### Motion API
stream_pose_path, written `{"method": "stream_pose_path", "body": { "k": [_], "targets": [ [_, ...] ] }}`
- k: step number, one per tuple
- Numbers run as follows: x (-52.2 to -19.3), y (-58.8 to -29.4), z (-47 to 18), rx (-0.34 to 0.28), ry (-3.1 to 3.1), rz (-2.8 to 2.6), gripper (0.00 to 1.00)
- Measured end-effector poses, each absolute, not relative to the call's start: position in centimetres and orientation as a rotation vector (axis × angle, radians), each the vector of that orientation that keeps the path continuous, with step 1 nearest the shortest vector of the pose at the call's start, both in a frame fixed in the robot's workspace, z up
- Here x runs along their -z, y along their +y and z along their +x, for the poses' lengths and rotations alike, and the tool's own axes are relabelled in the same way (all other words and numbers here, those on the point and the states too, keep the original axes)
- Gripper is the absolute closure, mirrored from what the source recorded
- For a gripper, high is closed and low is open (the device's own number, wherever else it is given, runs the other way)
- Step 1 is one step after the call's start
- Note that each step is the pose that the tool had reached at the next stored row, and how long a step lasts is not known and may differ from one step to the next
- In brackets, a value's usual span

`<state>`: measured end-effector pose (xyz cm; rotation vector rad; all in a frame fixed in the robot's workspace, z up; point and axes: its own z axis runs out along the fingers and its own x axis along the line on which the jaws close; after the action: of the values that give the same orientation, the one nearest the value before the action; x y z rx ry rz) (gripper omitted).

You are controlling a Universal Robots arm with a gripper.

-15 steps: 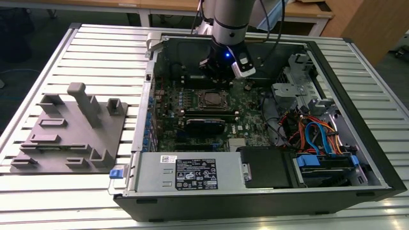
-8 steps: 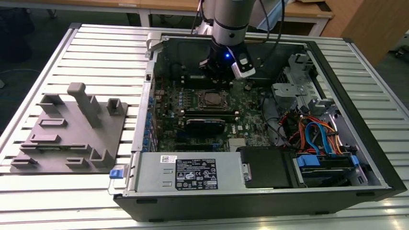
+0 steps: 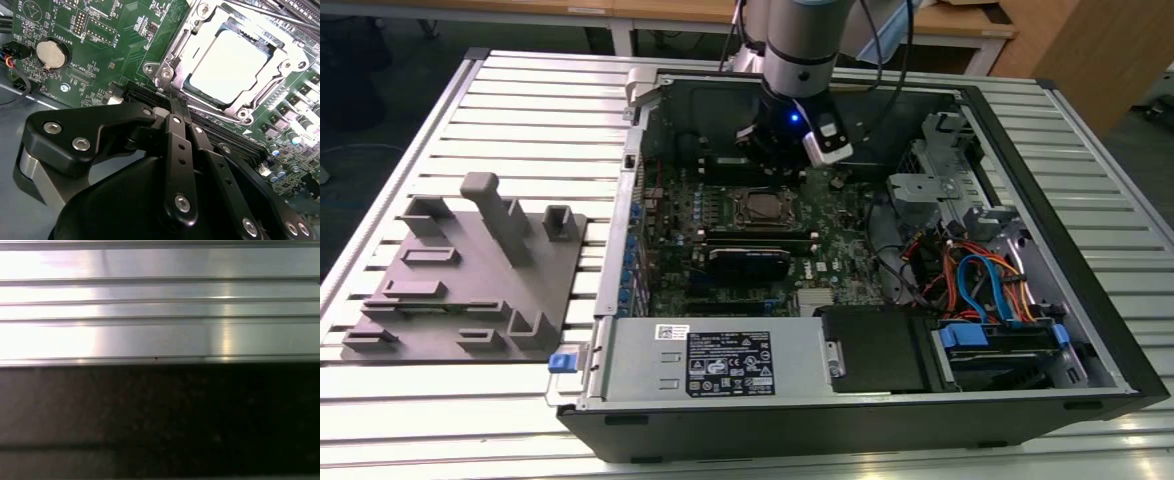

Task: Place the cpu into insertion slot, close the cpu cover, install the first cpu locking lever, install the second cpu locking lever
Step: 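Install the first cpu locking lever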

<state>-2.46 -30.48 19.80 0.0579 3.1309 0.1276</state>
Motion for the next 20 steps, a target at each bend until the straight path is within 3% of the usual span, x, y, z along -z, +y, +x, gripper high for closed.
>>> {"method": "stream_pose_path", "body": {
  "k": [20],
  "targets": [
    [-20.05,-30.54,-2.46,-0.102,3.131,0.058,0.89]
  ]
}}
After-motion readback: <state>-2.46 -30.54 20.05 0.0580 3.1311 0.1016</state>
